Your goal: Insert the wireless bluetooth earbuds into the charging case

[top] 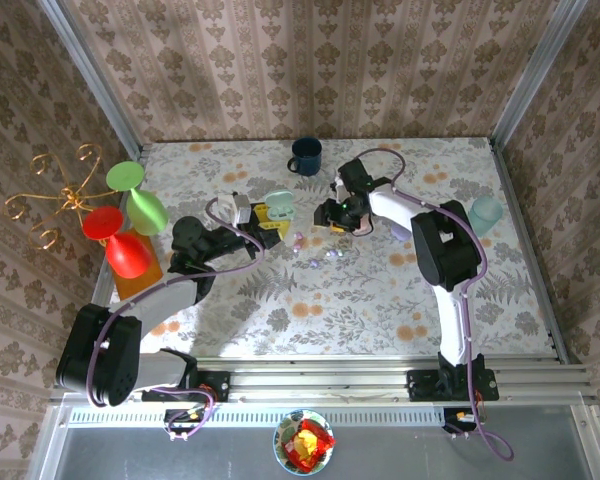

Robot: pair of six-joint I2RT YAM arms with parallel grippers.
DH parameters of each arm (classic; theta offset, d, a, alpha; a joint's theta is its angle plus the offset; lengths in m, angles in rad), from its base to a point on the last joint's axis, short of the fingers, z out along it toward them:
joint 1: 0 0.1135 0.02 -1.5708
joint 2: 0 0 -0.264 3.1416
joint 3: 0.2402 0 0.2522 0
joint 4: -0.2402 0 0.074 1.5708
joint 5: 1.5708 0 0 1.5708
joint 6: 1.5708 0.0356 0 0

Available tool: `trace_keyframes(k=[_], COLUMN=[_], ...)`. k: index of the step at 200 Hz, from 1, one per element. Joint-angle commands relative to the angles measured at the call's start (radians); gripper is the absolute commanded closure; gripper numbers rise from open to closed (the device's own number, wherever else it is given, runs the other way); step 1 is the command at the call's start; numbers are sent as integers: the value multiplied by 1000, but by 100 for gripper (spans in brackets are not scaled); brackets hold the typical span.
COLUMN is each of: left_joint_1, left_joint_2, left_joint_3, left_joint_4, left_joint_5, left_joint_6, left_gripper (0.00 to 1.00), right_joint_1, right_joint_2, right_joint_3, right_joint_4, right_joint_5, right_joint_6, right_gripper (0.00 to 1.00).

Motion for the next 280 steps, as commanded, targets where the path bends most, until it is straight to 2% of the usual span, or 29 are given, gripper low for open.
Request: trace_keyframes(k=[1, 54, 119, 191, 280], left_joint_1=[8, 8, 8, 8, 8], left_joint_2=[9, 7, 1, 3, -10], left_joint_3=[15, 15, 11, 8, 8], left_joint_4=[34, 32, 28, 32, 36], left_joint_5=[25, 23, 22, 20, 27], left_joint_6=[-11, -11, -8, -3, -10], left_gripper=[75, 75, 75, 75, 76], right_joint_1=[-20, -31, -29, -29, -30], right_joint_2=[0, 95, 139, 140, 153], right_joint_3=[42, 130, 185, 156, 146], right_joint_4=[-10, -36, -114, -102, -93], right_joint_5=[14, -9, -38, -80, -74], right_joint_6=[10, 8, -33, -31, -20], right_gripper=[46, 46, 46, 59, 66])
